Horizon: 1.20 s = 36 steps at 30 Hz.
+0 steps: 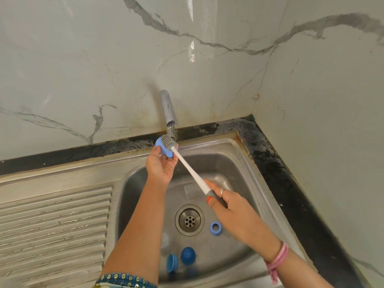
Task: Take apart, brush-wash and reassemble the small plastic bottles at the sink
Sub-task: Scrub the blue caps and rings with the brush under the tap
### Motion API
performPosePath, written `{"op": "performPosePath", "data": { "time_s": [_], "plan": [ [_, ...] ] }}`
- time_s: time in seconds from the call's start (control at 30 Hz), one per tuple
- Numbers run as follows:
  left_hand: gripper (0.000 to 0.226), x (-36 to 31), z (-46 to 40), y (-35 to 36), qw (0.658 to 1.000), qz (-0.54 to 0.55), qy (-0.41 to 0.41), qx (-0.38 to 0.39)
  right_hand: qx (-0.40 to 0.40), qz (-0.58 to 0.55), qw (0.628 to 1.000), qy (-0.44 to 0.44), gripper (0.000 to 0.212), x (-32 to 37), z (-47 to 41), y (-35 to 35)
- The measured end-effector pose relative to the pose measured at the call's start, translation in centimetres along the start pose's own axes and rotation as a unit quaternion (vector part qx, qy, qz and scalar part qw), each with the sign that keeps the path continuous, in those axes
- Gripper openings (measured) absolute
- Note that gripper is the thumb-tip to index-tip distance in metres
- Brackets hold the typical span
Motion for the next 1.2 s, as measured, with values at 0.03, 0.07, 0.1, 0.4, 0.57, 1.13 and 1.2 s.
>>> {"op": "performPosePath", "data": {
  "time_s": [0.03,0.07,0.1,0.4,0.57,1.13,1.2],
  "plan": [
    [0.023,0.6,0.3,0.2,1.0,-0.002,-0.018,-0.009,0.002,-0.036,0.999,0.018,0.041,-0.4,-0.4,-0.1],
    [0.024,1.4,0.4,0.3,0.999,-0.011,-0.034,-0.013,0.001,-0.067,0.997,0.034,0.041,-0.7,-0.8,-0.3],
    [0.024,2.0,0.5,0.3,0.999,-0.015,-0.043,-0.019,0.0,-0.089,0.995,0.047,0.041,-0.8,-1.0,-0.5],
    [0.037,1.1,-0.4,-0.3,0.995,-0.088,-0.002,-0.056,0.028,-0.162,0.983,0.087,0.036,-1.3,-0.1,0.3],
    [0.036,1.6,0.0,-0.6,0.985,-0.155,-0.02,-0.071,0.053,-0.181,0.978,0.09,0.037,-1.4,-0.5,0.2],
    [0.029,-2.6,0.6,-0.7,0.905,-0.421,-0.029,0.056,-0.054,0.427,0.881,-0.198,0.074,-1.6,-1.4,-8.7],
    [0.021,-2.7,0.6,-0.4,0.874,-0.481,-0.013,0.061,-0.094,0.472,0.844,-0.236,0.088,-1.5,-1.2,-8.5]
  ]
}}
Point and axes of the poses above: each hand's wrist, its own z-axis away from the middle knuckle, its own y-axis out of the palm, x = y × z, the point moved 8 cm from there along -z, towards the middle knuckle, and after that the axes turned 2 degrees about -x, right-handed, at the moved point
